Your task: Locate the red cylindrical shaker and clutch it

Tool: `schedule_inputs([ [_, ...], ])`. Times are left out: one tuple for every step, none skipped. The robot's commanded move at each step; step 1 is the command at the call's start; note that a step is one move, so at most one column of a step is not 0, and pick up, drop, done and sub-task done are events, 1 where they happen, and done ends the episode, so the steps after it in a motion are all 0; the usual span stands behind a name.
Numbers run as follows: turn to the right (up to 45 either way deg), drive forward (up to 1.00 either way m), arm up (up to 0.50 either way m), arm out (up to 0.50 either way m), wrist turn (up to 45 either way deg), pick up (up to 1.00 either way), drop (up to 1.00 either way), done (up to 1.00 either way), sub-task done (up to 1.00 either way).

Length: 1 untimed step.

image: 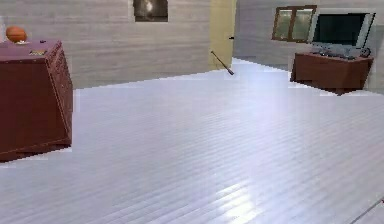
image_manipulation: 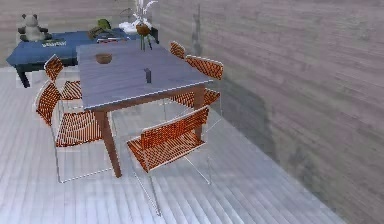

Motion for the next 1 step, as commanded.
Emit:
schedule_inputs([
  [18.0,0.00,0.00,0.00,0.0,0.00,0.00,0.00,0.00],
])
